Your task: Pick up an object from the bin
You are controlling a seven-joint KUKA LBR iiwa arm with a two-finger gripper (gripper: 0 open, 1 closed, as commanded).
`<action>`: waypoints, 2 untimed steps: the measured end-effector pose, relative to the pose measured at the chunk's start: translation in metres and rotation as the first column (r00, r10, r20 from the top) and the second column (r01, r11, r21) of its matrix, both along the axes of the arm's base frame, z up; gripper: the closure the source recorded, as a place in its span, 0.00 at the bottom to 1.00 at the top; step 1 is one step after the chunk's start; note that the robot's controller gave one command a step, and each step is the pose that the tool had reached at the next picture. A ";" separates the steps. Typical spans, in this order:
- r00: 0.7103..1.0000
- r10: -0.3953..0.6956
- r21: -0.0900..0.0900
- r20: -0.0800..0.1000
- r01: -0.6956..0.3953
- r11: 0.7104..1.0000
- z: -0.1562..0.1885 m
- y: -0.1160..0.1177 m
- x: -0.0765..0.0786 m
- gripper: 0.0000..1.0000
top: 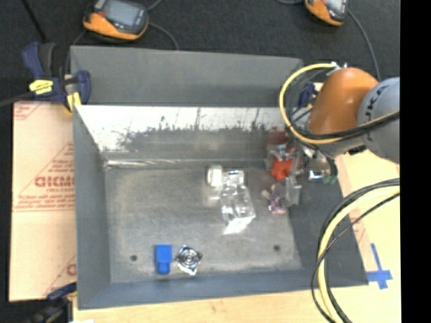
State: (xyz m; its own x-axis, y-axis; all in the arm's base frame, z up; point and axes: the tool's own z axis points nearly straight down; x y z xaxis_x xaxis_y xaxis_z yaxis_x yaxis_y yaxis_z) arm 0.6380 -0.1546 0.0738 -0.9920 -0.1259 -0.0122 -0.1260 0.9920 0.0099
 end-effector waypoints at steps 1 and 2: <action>1.000 0.000 -0.004 -0.005 0.000 1.000 -0.002 -0.002 -0.002 1.00; 0.999 0.036 -0.011 -0.005 -0.036 0.999 -0.002 0.064 -0.014 1.00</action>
Offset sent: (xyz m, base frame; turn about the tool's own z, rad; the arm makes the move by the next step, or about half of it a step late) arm 0.0000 0.0000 0.0000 0.0000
